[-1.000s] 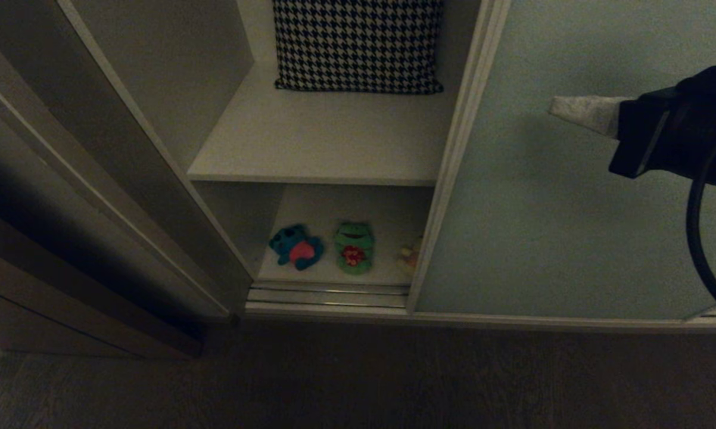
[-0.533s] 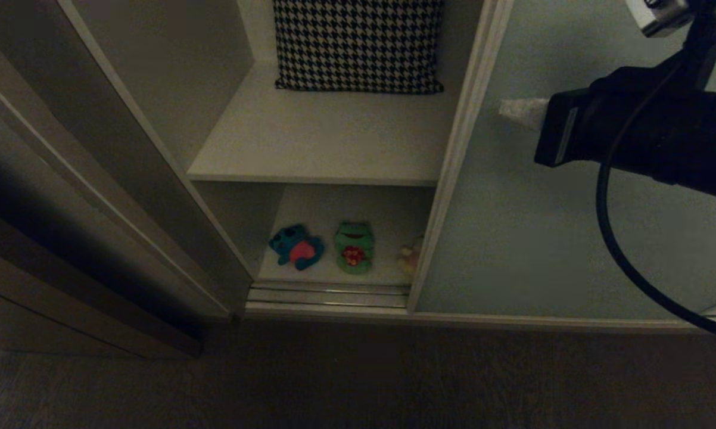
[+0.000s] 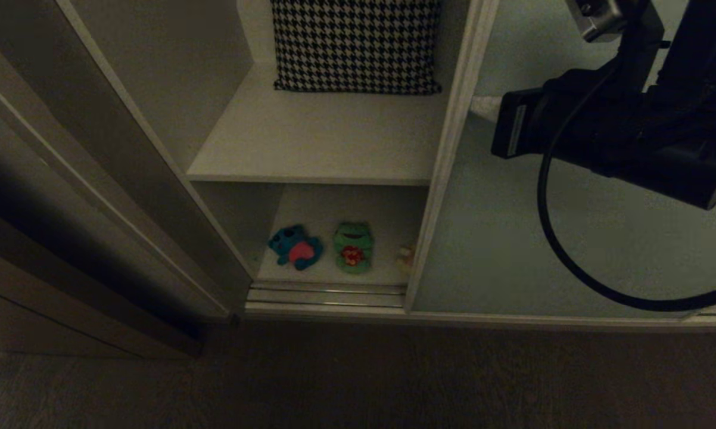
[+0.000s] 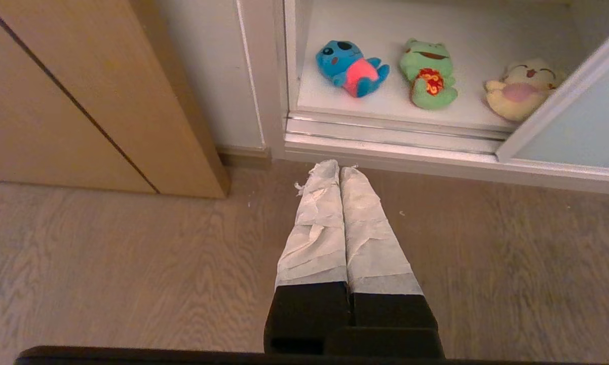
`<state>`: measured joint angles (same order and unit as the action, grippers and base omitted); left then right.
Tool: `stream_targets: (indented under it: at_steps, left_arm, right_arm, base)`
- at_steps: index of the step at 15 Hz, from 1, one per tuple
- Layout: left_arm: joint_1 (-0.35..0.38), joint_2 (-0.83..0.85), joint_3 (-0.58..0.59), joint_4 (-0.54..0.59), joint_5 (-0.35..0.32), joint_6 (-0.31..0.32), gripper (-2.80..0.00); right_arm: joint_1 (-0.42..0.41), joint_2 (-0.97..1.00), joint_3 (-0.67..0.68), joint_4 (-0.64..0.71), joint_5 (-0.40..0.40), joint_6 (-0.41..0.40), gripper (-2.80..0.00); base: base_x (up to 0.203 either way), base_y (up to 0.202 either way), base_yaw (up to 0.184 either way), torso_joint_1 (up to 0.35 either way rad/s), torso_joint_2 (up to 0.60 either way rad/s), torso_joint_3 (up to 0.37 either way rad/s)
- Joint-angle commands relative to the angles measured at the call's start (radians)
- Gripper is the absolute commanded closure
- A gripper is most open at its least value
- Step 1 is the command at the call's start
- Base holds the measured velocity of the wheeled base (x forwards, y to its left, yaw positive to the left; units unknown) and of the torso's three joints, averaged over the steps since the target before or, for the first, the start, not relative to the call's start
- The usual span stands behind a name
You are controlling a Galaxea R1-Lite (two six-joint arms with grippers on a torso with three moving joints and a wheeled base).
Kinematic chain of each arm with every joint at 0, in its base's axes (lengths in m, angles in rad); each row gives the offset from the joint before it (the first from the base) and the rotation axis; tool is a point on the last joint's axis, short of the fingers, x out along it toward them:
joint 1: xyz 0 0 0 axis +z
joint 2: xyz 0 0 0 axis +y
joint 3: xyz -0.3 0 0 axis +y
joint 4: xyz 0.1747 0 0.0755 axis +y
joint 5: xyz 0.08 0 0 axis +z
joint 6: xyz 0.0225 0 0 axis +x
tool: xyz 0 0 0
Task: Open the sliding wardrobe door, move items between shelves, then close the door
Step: Close the door
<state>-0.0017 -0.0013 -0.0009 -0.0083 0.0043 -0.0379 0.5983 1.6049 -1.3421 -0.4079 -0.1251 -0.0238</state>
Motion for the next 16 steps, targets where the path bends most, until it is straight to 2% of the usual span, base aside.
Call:
stream_targets:
  at_steps: [1,10,16]
  left_arm:
    - [0.000,0.001,0.000,0.000,0.000,0.000,0.00]
    - [0.001,0.001,0.000,0.000,0.000,-0.001,0.00]
    - [0.000,0.001,-0.001,0.001,0.000,0.000,0.00]
  right_arm:
    - [0.002,0.033,-0.025,-0.013,-0.007,-0.001,0.00]
    - [0.160,0.122,-0.130,0.005,-0.009,-0.015,0.00]
    - [0.221,-0.001,-0.076,0.070,-0.004,-0.009,0.00]
  base:
    - [0.000,0.000,0.000,0.000,0.00,0.000]
    - [0.000,0.000,0.000,0.000,0.00,0.000]
    - [0.000,0.000,0.000,0.000,0.00,0.000]
